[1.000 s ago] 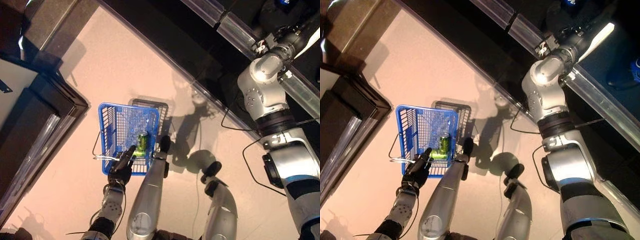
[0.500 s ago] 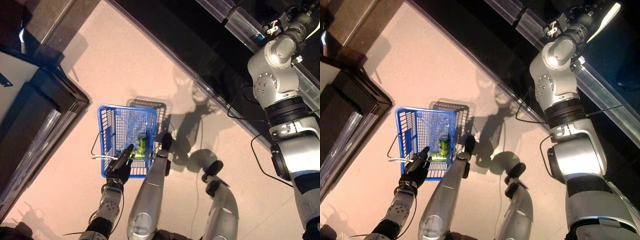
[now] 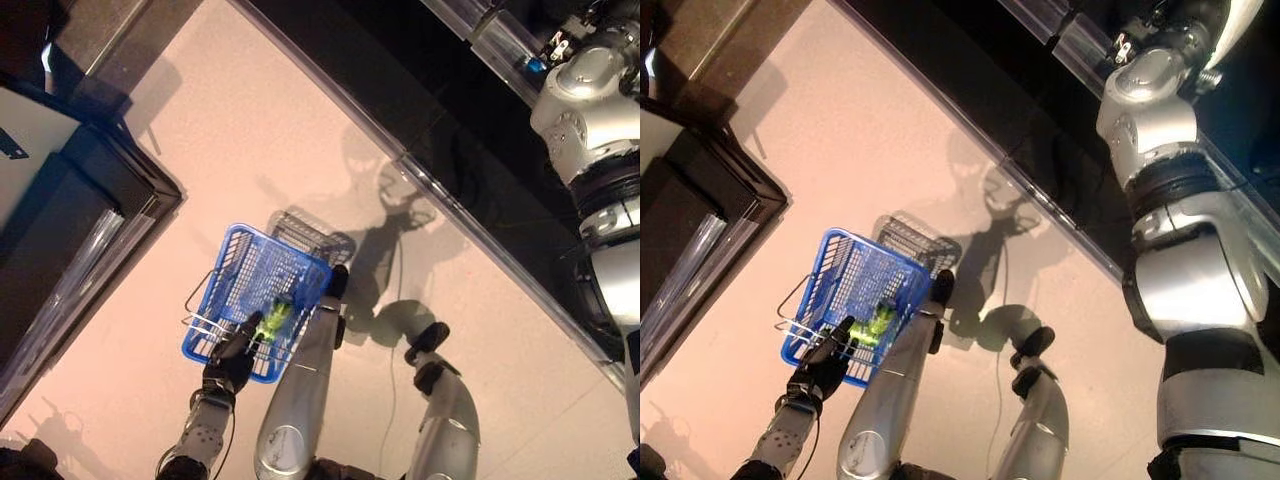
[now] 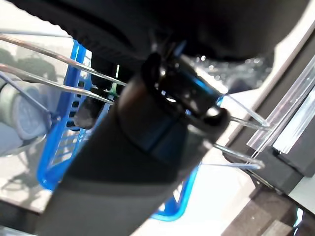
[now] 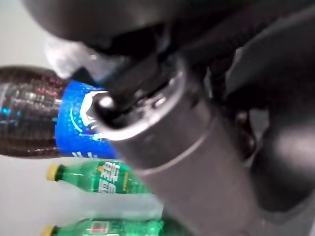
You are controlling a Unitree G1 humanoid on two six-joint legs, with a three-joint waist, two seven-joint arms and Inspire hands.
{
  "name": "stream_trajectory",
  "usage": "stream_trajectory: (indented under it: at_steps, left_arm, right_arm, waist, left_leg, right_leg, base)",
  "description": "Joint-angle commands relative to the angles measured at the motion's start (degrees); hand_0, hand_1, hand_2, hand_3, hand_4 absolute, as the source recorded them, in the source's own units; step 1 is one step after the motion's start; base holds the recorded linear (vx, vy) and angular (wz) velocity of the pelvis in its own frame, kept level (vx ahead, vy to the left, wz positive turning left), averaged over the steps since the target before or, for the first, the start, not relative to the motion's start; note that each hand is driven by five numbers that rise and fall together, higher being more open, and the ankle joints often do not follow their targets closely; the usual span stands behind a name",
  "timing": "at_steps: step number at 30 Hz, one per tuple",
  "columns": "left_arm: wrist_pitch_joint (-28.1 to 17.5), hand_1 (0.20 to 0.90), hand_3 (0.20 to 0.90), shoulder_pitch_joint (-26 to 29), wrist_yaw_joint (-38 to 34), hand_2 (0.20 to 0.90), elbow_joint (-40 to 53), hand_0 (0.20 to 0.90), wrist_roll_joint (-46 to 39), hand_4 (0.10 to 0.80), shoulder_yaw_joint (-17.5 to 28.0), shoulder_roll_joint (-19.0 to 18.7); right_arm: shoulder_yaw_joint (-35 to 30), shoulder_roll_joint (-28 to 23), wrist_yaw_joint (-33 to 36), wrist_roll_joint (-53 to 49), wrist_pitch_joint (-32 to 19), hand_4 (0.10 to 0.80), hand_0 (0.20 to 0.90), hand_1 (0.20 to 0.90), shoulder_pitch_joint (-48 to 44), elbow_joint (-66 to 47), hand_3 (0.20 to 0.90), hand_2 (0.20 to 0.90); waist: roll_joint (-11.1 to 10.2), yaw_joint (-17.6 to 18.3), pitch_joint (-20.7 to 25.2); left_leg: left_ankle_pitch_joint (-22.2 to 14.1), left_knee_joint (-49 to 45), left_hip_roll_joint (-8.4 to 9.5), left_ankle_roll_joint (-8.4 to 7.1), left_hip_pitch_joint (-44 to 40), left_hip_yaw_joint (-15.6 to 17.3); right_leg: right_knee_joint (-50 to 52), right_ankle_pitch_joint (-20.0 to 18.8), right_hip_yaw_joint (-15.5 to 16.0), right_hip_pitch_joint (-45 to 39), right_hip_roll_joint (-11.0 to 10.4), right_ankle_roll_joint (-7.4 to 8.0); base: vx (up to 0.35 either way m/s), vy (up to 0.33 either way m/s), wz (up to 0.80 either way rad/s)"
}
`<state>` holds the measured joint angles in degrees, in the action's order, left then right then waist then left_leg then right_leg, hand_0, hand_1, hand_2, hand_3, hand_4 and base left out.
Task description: Pick up the drink and place into the basket.
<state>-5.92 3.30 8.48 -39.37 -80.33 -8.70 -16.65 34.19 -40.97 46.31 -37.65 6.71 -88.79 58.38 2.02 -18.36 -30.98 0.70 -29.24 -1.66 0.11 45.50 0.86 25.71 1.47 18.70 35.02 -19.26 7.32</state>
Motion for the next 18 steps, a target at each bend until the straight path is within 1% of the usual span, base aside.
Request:
stream_trajectory:
  at_steps: [1, 10, 15, 18]
  left_arm:
    - [-2.8, 0.3, 0.2, -7.3, 5.4, 0.3, 4.1, 0.3, -1.7, 0.1, 0.2, -5.6]
    - [-1.5, 0.3, 0.2, -8.1, 6.6, 0.3, 3.8, 0.3, -0.9, 0.1, 1.2, -6.4]
    - [-1.6, 0.3, 0.2, -8.0, 6.6, 0.3, 4.1, 0.3, -1.1, 0.1, 1.3, -6.9]
    - [-1.8, 0.3, 0.2, -8.1, 6.6, 0.3, 4.3, 0.3, -0.9, 0.1, 1.6, -7.0]
  right_arm:
    - [4.3, -5.6, -1.0, 0.5, -2.8, 0.1, 0.3, 0.3, -8.5, -2.5, 0.2, 0.3]
    - [5.2, -7.0, -3.8, -1.5, -3.5, 0.1, 0.3, 0.3, -7.6, -0.3, 0.2, 0.3]
    - [4.7, -7.2, -4.1, -0.3, -6.7, 0.1, 0.3, 0.3, -7.1, -0.7, 0.2, 0.3]
    - [3.6, -7.4, -5.2, 2.2, -9.1, 0.1, 0.3, 0.3, -5.9, -3.6, 0.2, 0.3]
  waist:
    - [1.0, -2.2, 1.2]
    - [1.1, -2.5, 1.2]
    - [1.3, -2.4, 1.2]
    - [1.2, -2.4, 1.2]
  left_leg:
    - [-5.7, 0.3, 2.08, 0.41, -1.6, -2.6]
    - [-5.9, 0.1, 2.18, 0.33, -2.1, -2.5]
    - [-5.7, 0.9, 2.09, 0.35, -2.9, -2.5]
    - [-5.6, 1.6, 2.0, 0.38, -4.3, -2.3]
  right_leg:
    - [3.9, -2.7, 1.0, 2.3, -1.3, 1.03]
    - [3.7, -2.8, 1.4, 1.5, -1.7, 0.98]
    - [4.0, -2.7, 1.5, 1.0, -1.7, 1.08]
    - [4.5, -2.3, 1.8, 0.1, -1.8, 1.1]
  base:
    - [0.0, 0.0, 0.0]
    - [0.0, 0.0, 0.0]
    - [-0.008, -0.005, 0.0]
    - [-0.054, -0.043, 0.0]
